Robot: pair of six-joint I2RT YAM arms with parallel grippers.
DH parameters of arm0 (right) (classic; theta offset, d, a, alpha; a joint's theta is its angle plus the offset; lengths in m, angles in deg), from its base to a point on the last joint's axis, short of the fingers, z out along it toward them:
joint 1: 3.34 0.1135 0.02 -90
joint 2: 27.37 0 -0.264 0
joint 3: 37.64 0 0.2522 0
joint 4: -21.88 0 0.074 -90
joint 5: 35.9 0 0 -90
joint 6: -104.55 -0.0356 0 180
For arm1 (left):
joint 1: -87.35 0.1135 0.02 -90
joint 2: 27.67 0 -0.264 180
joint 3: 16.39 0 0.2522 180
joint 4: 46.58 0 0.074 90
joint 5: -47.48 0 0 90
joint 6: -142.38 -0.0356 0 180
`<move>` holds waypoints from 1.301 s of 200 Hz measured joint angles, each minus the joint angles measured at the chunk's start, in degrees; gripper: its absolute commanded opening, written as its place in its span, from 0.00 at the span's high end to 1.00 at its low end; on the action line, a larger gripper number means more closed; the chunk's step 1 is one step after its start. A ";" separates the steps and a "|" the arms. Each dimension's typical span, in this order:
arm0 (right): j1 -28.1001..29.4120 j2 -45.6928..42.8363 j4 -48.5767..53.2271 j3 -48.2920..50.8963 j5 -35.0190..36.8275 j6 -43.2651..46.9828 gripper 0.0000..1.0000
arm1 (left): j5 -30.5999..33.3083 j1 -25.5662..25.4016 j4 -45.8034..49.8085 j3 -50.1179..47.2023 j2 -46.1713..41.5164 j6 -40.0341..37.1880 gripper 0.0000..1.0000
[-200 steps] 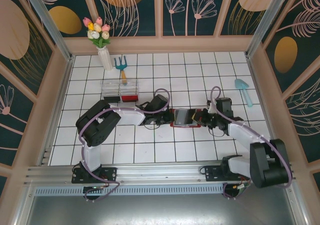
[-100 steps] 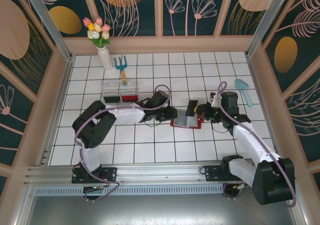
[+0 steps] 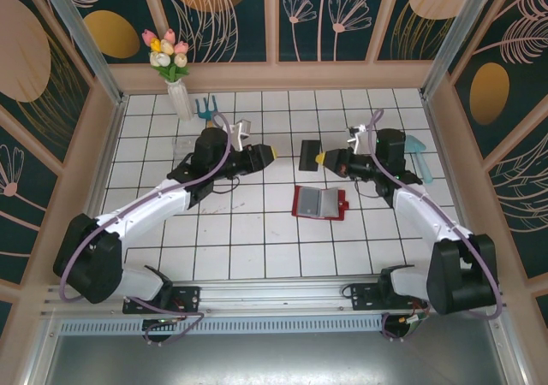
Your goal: Take the credit cards out of the card holder
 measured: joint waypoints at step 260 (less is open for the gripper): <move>8.31 9.46 -10.97 -7.08 -11.10 -4.28 0.80 | -13.94 2.56 -18.51 -5.92 0.00 6.25 0.97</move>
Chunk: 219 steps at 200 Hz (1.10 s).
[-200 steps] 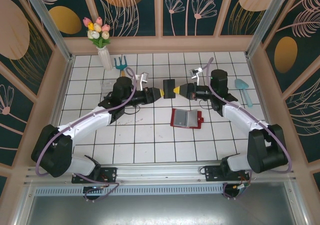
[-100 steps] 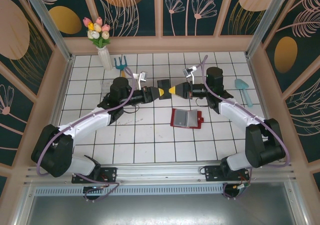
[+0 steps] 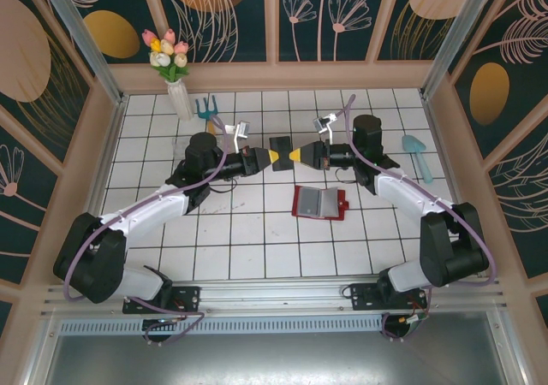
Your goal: Take the credit cards out of the card holder
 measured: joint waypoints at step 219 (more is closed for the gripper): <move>5.57 -2.71 20.65 -7.50 35.52 15.28 0.01 | 47.10 9.55 55.82 -3.72 -24.11 32.37 1.00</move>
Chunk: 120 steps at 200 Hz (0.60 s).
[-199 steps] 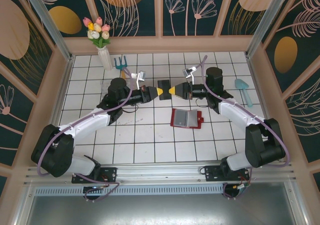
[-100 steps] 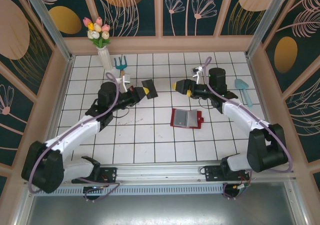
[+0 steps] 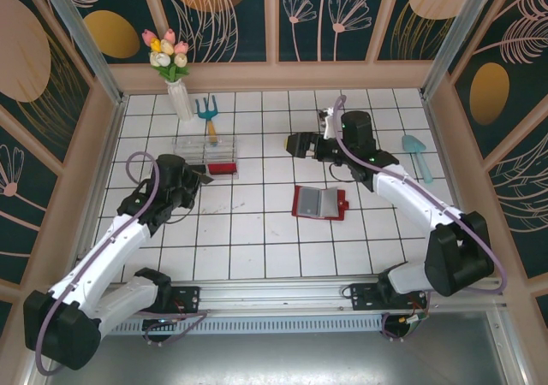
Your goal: Take the credit cards out of the card holder
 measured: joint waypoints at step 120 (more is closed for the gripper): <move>0.24 3.45 1.81 -3.08 3.02 1.75 0.01 | 6.19 0.22 29.44 32.44 31.47 21.70 1.00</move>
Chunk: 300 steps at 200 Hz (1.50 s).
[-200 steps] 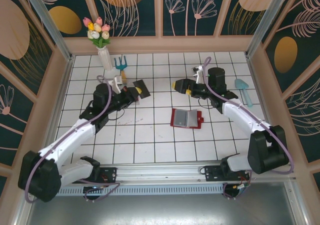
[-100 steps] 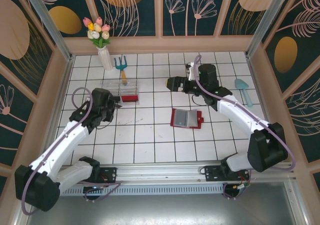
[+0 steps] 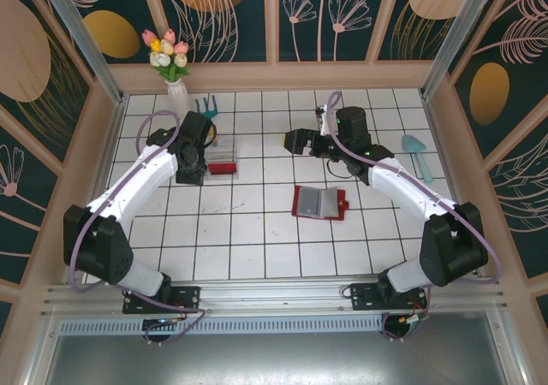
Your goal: Take the credit cards out of the card holder
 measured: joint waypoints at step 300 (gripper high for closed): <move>-0.52 5.31 0.09 -2.16 0.48 1.03 0.01 | -1.79 7.61 2.91 13.11 23.37 -3.04 1.00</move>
